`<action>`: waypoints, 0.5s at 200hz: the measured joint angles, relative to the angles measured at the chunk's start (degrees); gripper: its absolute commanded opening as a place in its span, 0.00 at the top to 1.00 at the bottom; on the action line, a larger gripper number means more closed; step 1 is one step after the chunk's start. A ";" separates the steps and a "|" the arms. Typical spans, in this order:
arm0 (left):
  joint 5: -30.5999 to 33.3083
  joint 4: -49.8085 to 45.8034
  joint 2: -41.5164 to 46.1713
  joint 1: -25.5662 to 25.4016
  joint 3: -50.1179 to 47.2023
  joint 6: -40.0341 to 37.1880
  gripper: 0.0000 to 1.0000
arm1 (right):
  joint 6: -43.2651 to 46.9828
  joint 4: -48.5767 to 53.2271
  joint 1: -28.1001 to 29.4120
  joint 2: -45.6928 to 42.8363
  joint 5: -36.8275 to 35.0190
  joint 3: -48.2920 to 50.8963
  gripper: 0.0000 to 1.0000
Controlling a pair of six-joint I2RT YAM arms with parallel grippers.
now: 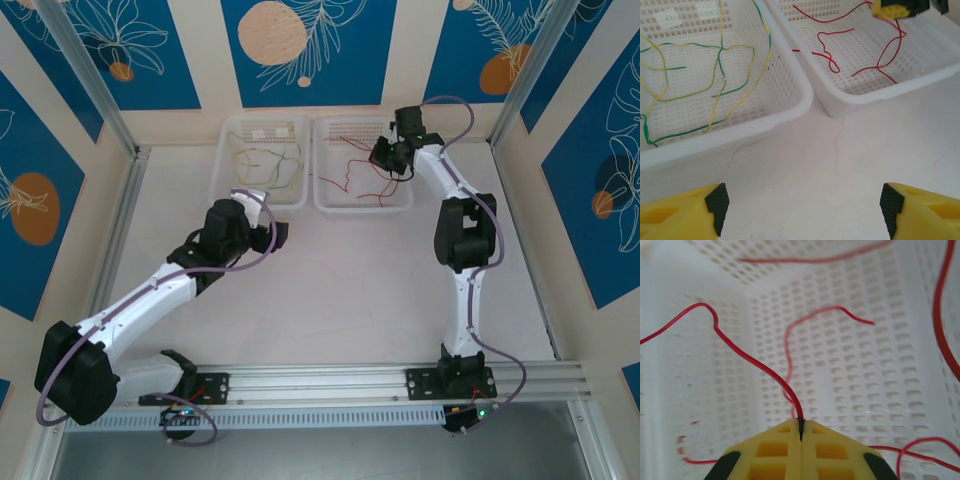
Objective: Untangle the cables
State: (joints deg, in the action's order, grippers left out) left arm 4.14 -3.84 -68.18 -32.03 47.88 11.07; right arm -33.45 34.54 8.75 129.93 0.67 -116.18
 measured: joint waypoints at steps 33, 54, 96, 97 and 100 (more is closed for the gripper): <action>0.52 0.00 0.20 0.02 -0.31 0.63 0.19 | -0.33 4.57 0.02 1.40 -2.25 -0.15 0.55; 1.97 0.00 0.24 0.00 -0.76 0.63 0.18 | 0.63 4.44 0.46 -0.81 -4.92 1.55 0.41; 11.37 0.48 3.13 0.02 -4.07 -0.04 0.11 | 3.41 1.60 2.80 -13.31 -12.26 9.51 0.16; 11.56 0.48 3.21 0.02 -4.17 -0.07 0.11 | 3.69 1.44 2.89 -13.88 -12.48 9.88 0.16; 12.39 0.50 3.69 0.04 -4.52 -0.17 0.10 | 3.52 1.11 3.04 -15.19 -13.07 10.54 0.14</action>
State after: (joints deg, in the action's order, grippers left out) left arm 16.53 -3.33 -64.49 -31.99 43.35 10.90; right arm -29.93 35.66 11.79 114.74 -12.40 -105.65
